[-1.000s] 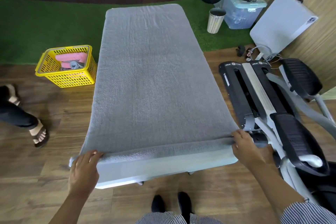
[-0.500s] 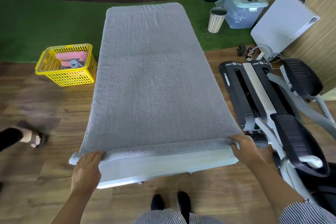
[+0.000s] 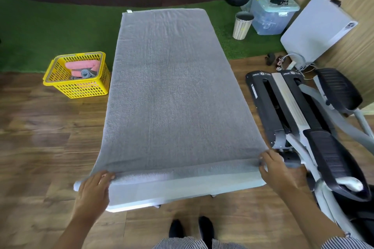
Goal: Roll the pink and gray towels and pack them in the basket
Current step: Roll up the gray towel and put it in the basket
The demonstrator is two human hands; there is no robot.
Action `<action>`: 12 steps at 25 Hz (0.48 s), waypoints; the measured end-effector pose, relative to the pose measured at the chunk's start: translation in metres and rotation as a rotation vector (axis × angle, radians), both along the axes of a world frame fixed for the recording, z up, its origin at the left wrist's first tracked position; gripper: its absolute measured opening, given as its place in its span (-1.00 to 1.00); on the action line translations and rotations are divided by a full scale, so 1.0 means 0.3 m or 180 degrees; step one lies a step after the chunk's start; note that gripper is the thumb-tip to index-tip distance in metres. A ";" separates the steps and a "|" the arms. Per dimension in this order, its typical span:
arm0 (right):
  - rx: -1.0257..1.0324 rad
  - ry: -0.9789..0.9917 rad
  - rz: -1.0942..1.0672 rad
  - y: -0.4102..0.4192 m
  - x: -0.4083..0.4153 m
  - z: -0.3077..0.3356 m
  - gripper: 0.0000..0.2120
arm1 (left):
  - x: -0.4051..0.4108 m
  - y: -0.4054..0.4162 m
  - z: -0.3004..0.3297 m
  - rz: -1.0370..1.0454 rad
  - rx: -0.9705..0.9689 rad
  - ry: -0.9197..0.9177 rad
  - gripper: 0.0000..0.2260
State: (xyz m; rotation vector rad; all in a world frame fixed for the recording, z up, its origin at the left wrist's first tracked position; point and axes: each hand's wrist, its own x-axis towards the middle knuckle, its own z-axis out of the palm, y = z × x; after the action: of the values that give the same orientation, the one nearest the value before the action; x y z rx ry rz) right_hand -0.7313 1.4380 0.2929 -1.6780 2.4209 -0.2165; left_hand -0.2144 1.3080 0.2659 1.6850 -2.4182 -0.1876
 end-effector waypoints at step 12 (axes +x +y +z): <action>0.0419 -0.0932 -0.0229 0.006 -0.025 -0.001 -0.60 | -0.052 -0.010 0.015 0.0342 0.0133 0.0455 -0.64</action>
State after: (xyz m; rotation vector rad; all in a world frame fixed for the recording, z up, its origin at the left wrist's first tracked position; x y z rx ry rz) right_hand -0.7387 1.4397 0.2925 -1.3967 2.2273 -0.2848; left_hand -0.2300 1.3050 0.2704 1.7501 -2.2298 -0.3332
